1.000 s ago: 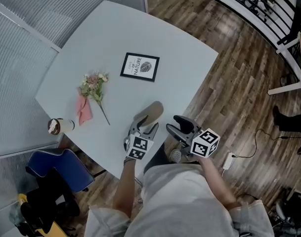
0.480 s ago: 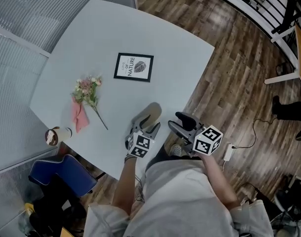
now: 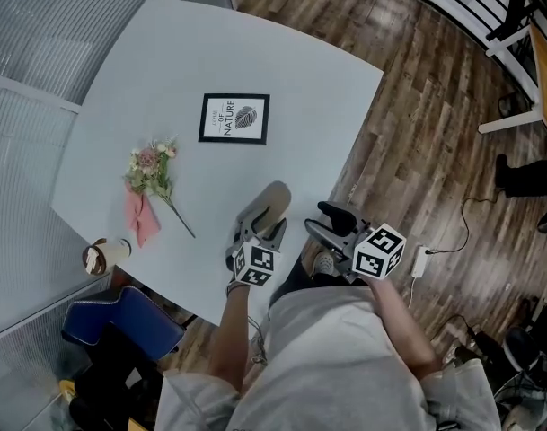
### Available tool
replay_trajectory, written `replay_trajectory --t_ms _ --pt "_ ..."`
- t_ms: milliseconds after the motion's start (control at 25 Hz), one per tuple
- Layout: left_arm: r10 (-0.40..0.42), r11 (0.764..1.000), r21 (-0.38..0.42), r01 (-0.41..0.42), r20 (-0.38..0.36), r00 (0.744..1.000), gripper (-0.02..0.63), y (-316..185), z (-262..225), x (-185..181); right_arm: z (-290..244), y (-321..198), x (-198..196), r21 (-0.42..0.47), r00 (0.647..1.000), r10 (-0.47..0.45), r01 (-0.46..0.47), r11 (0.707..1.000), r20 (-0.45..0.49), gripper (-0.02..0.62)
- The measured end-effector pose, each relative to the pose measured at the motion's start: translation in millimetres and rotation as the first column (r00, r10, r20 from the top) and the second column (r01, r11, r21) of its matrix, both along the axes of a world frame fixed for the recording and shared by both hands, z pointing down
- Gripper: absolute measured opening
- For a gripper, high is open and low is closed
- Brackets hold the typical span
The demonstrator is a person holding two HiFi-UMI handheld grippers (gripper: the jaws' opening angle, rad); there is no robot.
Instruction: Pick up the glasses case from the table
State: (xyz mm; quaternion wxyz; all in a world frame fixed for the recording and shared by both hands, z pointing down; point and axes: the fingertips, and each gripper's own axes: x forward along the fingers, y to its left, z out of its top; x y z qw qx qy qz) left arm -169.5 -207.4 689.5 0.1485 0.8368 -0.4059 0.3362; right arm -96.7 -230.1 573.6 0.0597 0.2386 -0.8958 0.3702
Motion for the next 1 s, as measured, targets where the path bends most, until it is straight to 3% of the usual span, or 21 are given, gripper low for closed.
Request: replay_trajectory --t_ms 400,1000 --pt "0.036 0.999 0.037 -0.040 0.095 0.995 0.198 -2 2 1 7 11 10 -0.018 0.999 0.026 -0.027 0.999 -0.019 0.224" --pt "0.063 0.995 0.063 -0.072 0.134 0.989 0.232 -8 1 -1 15 6 -3 -0.021 0.999 0.042 -0.043 0.999 -0.034 0.224"
